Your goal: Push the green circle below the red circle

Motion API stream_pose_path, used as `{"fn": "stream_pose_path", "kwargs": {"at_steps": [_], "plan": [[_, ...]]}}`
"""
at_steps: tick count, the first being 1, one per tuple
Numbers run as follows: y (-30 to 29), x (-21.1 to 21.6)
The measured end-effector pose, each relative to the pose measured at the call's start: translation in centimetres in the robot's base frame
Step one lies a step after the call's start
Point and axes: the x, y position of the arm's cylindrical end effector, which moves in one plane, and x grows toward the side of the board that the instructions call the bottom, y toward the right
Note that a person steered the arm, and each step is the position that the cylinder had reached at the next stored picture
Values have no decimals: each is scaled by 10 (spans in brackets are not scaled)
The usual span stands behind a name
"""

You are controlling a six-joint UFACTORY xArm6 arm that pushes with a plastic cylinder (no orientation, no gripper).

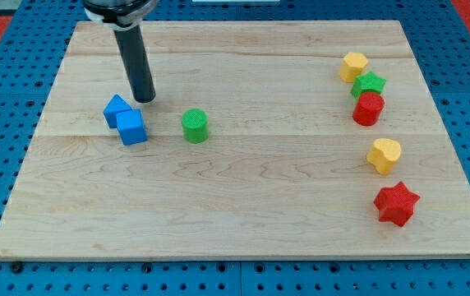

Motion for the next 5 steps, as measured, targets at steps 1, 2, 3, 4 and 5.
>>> {"fn": "stream_pose_path", "kwargs": {"at_steps": [1, 2, 3, 4, 5], "plan": [[37, 59], [115, 71], [156, 70], [97, 49], [125, 32]]}}
